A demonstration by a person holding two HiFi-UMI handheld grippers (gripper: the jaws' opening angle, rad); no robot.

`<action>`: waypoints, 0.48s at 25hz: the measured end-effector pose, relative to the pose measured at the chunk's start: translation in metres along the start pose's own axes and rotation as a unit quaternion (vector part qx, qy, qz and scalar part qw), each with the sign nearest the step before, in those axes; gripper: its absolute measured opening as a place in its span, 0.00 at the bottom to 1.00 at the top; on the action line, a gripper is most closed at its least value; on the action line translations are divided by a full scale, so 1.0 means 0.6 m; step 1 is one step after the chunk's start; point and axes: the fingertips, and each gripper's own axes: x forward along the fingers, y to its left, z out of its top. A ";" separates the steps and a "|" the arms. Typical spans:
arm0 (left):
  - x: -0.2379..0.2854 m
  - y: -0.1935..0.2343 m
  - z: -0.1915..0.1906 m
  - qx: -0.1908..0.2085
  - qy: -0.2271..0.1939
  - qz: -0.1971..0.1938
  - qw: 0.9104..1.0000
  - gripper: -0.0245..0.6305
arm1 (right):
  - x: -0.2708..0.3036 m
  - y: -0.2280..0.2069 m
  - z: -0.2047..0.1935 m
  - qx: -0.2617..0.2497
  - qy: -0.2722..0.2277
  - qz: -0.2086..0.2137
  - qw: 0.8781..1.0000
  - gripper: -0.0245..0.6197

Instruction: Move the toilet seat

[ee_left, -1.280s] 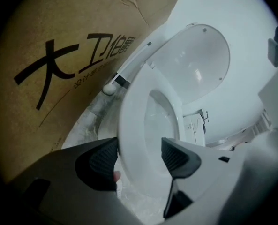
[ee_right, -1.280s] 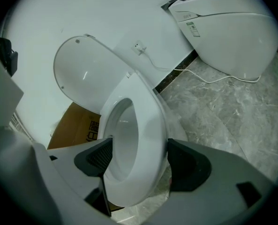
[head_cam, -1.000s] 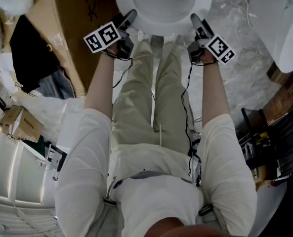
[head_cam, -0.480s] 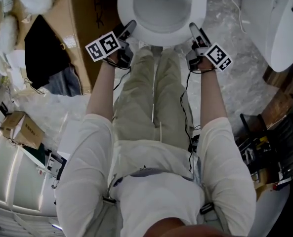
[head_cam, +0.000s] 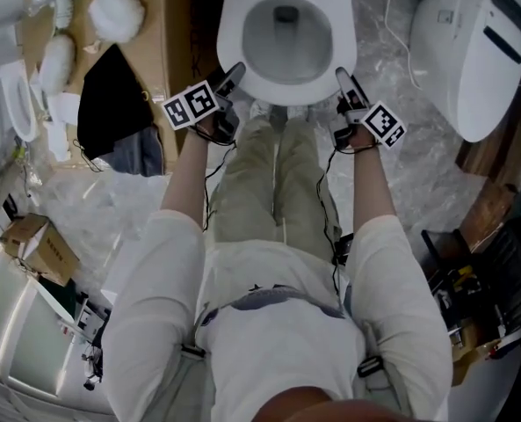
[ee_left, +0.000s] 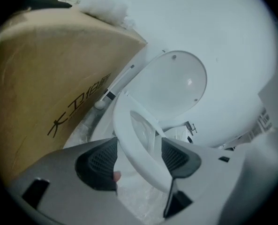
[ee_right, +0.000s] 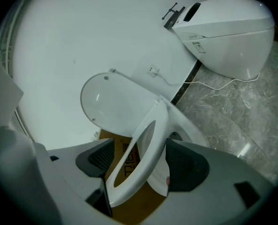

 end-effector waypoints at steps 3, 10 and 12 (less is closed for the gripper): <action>-0.013 -0.027 0.024 0.005 -0.005 -0.001 1.000 0.46 | -0.007 0.032 0.020 -0.001 -0.001 0.002 1.000 0.59; -0.030 -0.079 0.078 0.002 -0.023 -0.003 1.000 0.46 | -0.006 0.095 0.073 0.030 -0.025 0.016 0.999 0.62; -0.031 -0.093 0.097 0.005 -0.026 -0.002 1.000 0.46 | -0.004 0.112 0.092 0.040 -0.032 0.022 0.998 0.62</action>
